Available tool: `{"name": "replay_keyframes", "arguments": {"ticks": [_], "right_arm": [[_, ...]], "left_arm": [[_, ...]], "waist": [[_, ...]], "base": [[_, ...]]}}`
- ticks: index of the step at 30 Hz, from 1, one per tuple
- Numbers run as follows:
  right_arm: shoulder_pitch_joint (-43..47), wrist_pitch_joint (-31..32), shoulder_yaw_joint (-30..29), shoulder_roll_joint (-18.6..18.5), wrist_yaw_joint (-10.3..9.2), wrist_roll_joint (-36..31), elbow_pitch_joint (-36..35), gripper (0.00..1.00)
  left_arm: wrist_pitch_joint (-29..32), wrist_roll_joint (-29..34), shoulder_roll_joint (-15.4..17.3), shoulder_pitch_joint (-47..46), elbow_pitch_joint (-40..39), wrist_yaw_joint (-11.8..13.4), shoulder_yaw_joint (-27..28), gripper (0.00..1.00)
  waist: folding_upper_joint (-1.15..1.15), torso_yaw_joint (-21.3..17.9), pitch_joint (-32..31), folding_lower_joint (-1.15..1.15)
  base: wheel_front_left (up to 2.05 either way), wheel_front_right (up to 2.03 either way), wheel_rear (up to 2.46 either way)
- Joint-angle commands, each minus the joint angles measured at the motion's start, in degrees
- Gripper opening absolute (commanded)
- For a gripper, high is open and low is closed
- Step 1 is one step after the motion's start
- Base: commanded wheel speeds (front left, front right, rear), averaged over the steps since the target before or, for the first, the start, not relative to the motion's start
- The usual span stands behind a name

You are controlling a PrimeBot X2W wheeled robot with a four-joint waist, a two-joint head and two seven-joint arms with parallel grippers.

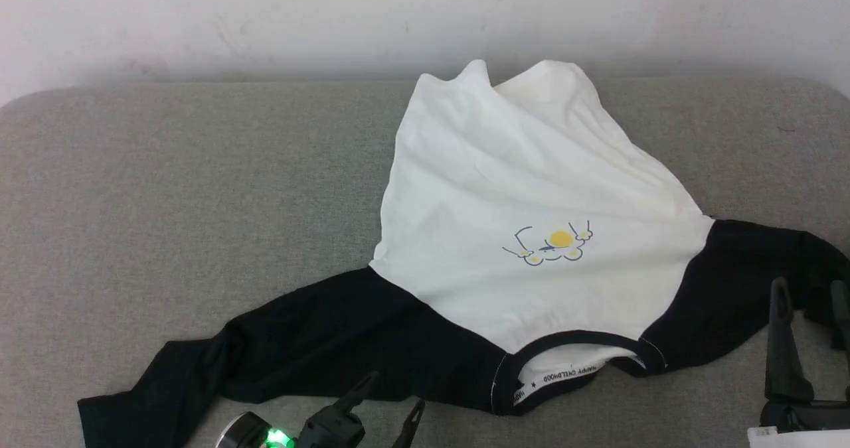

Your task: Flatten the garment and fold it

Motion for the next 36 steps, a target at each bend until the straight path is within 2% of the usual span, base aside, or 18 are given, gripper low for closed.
{"name": "replay_keyframes", "arguments": {"ticks": [1, 10, 16, 23, 29, 30, 31, 36], "right_arm": [[-0.6, -0.4, 0.5, 0.2, -0.04, 0.3, 0.3, 1.0], [-1.5, -0.5, 1.0, 0.2, -0.04, 0.4, 0.9, 1.0], [-2.0, -0.4, 1.8, 0.2, -0.04, 0.2, 0.8, 1.0], [-2.8, -0.2, 2.2, 0.2, -0.04, 0.1, 1.0, 1.0], [-3.4, -0.2, 2.7, 0.2, -0.04, 0.0, 1.9, 1.0], [-3.5, -0.2, 2.8, 0.2, -0.04, 0.0, 2.0, 1.0], [-3.5, -0.2, 2.9, 0.2, -0.04, 0.0, 2.1, 1.0], [-3.1, -0.1, 2.9, 0.2, -0.04, 0.2, 2.8, 1.0]], "left_arm": [[0.8, -1.4, 0.5, -1.3, 0.4, -0.4, -0.4, 1.0], [9.4, -6.6, 3.0, -5.5, 2.0, -0.6, -4.1, 1.0], [11.9, -7.5, 3.1, -8.2, 3.2, -0.7, -4.9, 1.0], [16.4, -8.3, 2.3, -11.4, 7.5, -0.6, -6.1, 1.0], [16.5, -8.5, 0.8, -13.3, 11.0, -0.3, -6.9, 1.0], [16.3, -8.8, 0.6, -13.4, 11.3, -0.3, -6.9, 0.42], [15.6, -9.0, 0.4, -13.5, 11.5, -0.1, -6.7, 0.0], [12.2, -11.0, 0.1, -12.2, 10.1, 1.3, -4.3, 0.0]], "waist": [[0.0, -0.5, 0.8, 0.0], [0.0, -2.1, 3.3, 0.0], [0.0, -3.0, 5.3, 0.0], [0.0, -3.5, 7.1, 0.0], [0.0, -3.7, 7.2, 0.0], [0.0, -3.7, 7.1, 0.0], [0.0, -3.7, 7.1, 0.0], [0.0, -3.3, 5.9, 0.0]], "base": [[0.0, 0.0, 0.0], [0.0, 0.0, 0.0], [0.0, 0.0, 0.0], [0.0, 0.0, 0.0], [0.0, 0.0, 0.0], [0.0, 0.0, 0.0], [0.0, 0.0, 0.0], [0.0, 0.0, 0.0]]}}
